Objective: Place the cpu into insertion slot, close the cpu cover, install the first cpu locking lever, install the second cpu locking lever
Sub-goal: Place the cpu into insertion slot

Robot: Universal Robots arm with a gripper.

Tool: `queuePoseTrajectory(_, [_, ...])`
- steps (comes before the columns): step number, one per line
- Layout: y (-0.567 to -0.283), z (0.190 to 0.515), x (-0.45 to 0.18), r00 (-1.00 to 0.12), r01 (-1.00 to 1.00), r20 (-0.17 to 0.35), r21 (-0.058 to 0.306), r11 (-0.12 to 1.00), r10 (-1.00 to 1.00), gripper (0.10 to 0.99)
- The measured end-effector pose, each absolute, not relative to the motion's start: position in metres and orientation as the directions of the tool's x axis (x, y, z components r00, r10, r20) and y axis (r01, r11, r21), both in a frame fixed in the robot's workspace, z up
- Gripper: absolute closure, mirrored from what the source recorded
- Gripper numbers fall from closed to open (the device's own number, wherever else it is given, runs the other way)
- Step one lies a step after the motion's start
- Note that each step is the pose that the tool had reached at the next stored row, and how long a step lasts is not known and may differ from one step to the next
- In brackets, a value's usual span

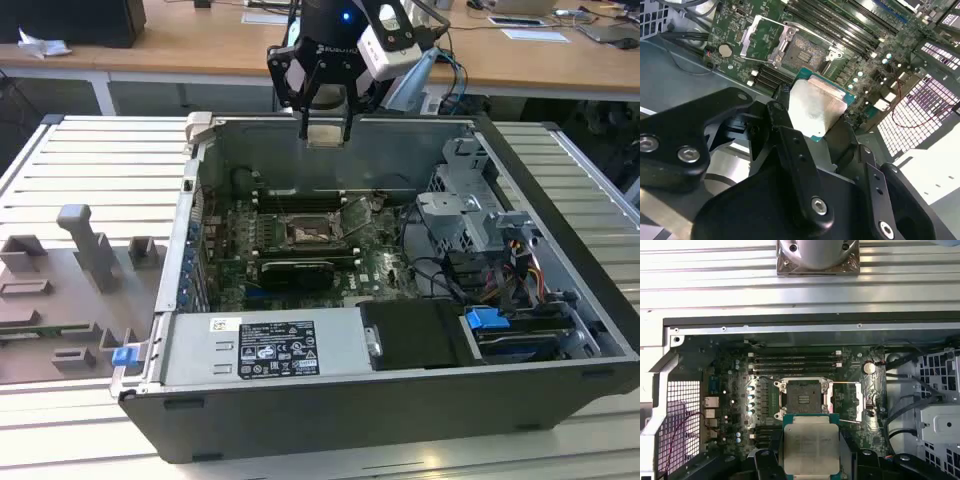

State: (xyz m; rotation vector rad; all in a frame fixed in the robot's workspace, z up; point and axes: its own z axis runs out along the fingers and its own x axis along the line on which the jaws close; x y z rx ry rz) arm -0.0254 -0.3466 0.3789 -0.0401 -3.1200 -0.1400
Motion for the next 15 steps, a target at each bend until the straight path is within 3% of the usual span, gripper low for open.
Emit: queuePoseTrajectory(15, [-0.3466,0.3789,-0.0254,-0.997,0.072,0.019,0.089,0.993,0.070,0.549])
